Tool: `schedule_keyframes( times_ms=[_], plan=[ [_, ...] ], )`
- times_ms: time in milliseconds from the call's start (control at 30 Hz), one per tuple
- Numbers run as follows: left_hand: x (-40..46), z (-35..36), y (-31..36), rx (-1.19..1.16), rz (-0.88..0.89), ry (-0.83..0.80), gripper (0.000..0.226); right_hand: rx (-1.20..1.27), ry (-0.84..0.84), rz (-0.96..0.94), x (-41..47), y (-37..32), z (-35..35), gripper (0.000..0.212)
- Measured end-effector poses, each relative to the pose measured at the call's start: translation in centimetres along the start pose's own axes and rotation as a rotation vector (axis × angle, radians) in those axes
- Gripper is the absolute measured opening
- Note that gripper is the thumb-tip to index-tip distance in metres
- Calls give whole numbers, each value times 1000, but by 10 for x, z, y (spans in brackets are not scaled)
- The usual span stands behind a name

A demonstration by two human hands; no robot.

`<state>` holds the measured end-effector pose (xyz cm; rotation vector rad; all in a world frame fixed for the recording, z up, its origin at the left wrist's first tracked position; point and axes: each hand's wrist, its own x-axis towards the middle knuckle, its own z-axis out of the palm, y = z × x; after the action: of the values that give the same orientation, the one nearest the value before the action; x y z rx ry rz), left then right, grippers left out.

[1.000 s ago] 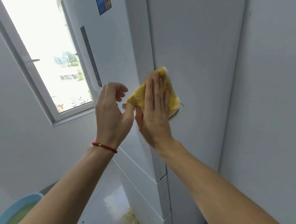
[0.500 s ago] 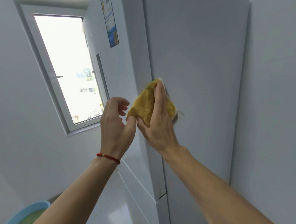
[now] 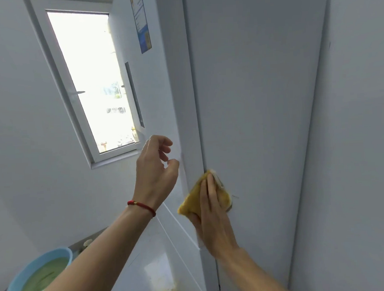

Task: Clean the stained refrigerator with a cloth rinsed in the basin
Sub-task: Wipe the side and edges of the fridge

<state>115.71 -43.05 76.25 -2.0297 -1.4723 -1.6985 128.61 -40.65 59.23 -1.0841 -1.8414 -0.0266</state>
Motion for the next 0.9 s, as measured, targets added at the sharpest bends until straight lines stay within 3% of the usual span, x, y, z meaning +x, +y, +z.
schedule_keyframes(
  times_ms=[100, 233, 467, 733, 900],
  plan=[
    [-11, -1, -18, -53, -54, -5, 29, -2, 161, -100, 74, -27, -29, 90],
    [-14, 1, -40, -182, 9, 34, 29, -33, 292, -73, 119, -45, -34, 88],
    [-21, 9, -91, -263, 167, -125, 30, -46, 316, 192, -4, -12, 70, 80],
    [-54, 27, -134, -416, 263, -372, 33, 178, 273, 752, -110, -3, 136, 87],
    [-77, 37, -142, -437, 225, -404, 32, 163, 398, 587, -52, -21, 108, 77]
  ],
)
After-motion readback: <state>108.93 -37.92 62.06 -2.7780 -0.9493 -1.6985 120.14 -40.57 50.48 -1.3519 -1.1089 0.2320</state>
